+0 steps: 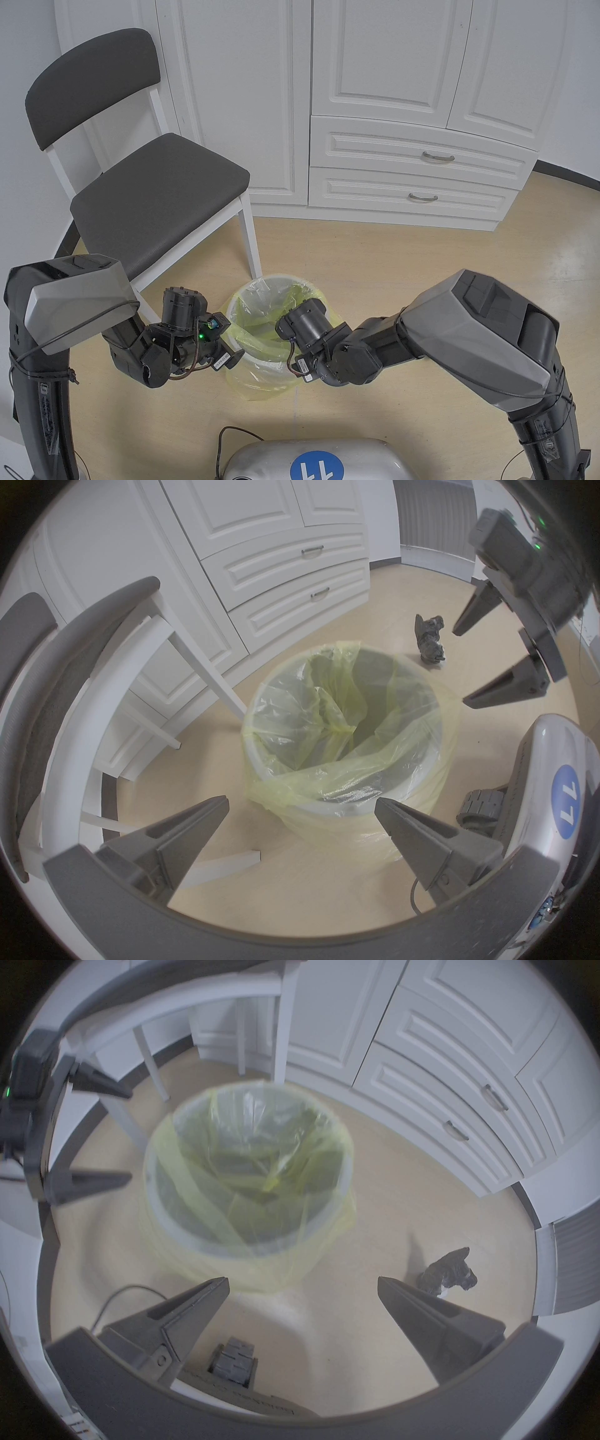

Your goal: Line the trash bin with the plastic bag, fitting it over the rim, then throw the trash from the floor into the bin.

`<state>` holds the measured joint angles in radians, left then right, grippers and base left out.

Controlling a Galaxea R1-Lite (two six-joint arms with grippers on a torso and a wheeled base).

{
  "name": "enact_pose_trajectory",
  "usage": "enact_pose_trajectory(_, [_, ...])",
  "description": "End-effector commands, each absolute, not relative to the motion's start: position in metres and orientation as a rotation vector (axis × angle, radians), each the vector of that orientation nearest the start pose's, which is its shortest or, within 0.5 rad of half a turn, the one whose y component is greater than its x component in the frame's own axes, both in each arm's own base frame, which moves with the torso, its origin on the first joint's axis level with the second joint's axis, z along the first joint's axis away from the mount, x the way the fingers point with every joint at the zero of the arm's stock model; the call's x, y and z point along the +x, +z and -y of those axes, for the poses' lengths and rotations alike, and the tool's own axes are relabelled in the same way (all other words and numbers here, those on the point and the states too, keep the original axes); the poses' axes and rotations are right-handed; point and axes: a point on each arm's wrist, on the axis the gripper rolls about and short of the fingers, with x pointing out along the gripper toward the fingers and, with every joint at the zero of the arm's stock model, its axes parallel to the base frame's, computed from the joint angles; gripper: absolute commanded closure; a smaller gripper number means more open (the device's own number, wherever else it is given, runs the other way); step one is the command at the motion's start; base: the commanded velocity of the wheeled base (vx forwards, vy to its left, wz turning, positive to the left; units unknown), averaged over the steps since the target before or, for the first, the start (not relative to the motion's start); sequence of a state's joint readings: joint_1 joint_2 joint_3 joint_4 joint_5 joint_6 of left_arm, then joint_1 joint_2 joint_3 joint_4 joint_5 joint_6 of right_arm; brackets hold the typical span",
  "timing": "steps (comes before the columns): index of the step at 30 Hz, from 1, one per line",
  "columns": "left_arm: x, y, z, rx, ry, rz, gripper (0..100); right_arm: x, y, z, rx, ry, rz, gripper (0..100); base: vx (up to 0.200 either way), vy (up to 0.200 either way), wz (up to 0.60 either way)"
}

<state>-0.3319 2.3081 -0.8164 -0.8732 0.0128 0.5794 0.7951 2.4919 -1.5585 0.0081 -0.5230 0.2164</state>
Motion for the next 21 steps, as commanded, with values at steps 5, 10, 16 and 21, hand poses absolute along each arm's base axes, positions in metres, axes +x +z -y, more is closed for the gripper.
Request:
enact_pose_trajectory(5, [0.354,0.011,0.115,0.640,-0.485,-0.466,0,0.362,0.026,-0.339,-0.303,0.171,-0.674,0,0.000,0.000,0.00])
enact_pose_trajectory(10, [0.354,0.010,0.116,0.641,-0.489,-0.467,0,0.382,-0.001,-0.353,-0.302,0.159,-0.671,0,0.000,0.000,0.00])
enact_pose_trajectory(16, [0.353,0.011,0.116,0.641,-0.490,-0.465,0,0.383,-0.045,-0.346,-0.410,0.117,-0.756,0,0.000,0.000,0.00])
enact_pose_trajectory(21, [0.354,0.012,0.116,0.640,-0.487,-0.456,0,0.383,-0.053,-0.345,-0.442,0.077,-0.752,0,0.000,0.000,0.00])
